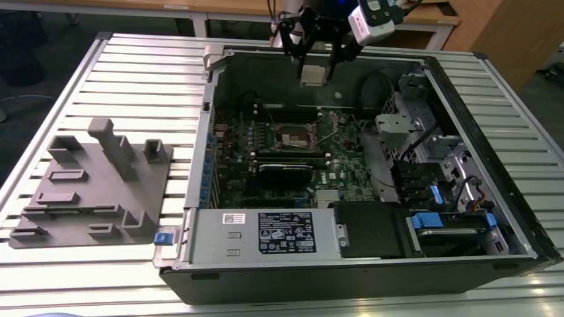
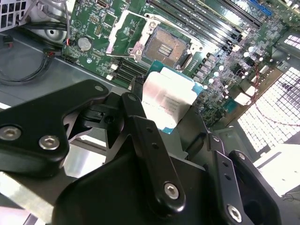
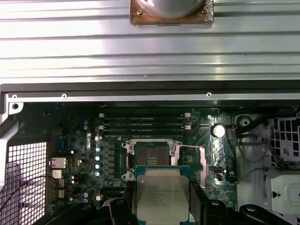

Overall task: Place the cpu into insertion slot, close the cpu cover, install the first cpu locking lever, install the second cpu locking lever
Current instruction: 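Place the cpu into insertion slot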

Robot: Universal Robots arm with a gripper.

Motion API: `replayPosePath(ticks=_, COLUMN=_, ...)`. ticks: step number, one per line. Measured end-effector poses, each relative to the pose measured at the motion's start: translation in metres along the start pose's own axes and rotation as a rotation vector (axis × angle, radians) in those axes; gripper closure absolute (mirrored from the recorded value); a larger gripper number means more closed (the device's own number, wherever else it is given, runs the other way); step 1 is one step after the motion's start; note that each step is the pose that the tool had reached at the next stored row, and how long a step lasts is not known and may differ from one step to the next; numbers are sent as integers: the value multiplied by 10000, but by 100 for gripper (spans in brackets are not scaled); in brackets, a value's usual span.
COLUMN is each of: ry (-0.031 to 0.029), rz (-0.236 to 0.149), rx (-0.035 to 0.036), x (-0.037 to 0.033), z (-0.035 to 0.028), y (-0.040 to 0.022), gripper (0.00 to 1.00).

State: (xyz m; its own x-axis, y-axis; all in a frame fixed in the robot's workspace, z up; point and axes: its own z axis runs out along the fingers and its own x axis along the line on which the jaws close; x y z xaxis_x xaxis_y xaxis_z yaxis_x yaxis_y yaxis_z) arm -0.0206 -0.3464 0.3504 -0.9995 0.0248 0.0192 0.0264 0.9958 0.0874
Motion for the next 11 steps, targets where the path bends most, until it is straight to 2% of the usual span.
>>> replayPosePath(ticks=11, ry=0, rz=0, rx=0, x=-3, z=159, y=-14, gripper=46)
